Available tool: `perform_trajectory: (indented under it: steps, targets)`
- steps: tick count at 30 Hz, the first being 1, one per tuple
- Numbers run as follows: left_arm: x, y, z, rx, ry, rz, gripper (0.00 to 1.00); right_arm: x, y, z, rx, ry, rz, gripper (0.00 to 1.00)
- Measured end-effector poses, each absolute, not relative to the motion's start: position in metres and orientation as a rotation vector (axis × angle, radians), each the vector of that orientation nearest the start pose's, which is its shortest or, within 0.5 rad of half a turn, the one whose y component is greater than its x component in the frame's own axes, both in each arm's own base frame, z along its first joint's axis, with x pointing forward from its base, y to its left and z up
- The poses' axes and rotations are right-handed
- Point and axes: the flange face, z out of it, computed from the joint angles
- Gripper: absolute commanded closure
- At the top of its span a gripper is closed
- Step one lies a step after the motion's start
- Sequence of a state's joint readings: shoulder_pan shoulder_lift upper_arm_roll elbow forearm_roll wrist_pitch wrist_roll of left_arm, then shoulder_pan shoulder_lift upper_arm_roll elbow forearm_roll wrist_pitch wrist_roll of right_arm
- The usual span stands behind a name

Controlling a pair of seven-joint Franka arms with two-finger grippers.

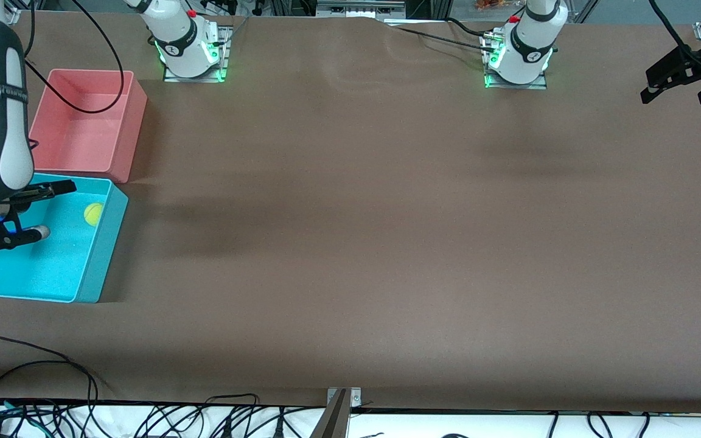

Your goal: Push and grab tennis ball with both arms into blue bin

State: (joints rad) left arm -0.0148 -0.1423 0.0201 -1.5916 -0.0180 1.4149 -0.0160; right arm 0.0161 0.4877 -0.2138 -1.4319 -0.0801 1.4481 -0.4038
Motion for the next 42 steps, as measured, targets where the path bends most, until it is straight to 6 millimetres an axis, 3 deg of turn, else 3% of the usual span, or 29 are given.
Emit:
perform_trajectory:
  steps: [9, 16, 19, 25, 31, 36, 42]
  targets:
    - [0.494, 0.002, 0.677, -3.162, -0.034, 0.051, 0.0, 0.637, -0.046, 0.469, -3.157, -0.214, 0.701, 0.0]
    - [0.495, 0.003, 0.675, -3.162, -0.035, 0.056, 0.0, 0.634, 0.006, 0.52, -3.193, -0.106, 0.492, 0.0]
    - [0.495, 0.003, 0.674, -3.161, -0.036, 0.059, 0.0, 0.629, 0.018, 0.546, -3.183, -0.059, 0.359, 0.0]
    - [0.498, 0.002, 0.671, -3.161, -0.037, 0.07, 0.0, 0.606, 0.018, 0.585, -3.155, -0.046, 0.179, 0.0]
    - [0.499, 0.003, 0.669, -3.161, -0.04, 0.075, 0.0, 0.58, -0.005, 0.61, -3.101, 0.014, 0.1, 0.0]
    - [0.499, 0.003, 0.67, -3.161, -0.046, 0.073, 0.0, 0.553, -0.024, 0.606, -3.085, 0.071, 0.143, 0.0]
    - [0.499, 0.006, 0.67, -3.161, -0.056, 0.071, 0.0, 0.525, -0.023, 0.597, -3.109, 0.066, 0.098, 0.0]
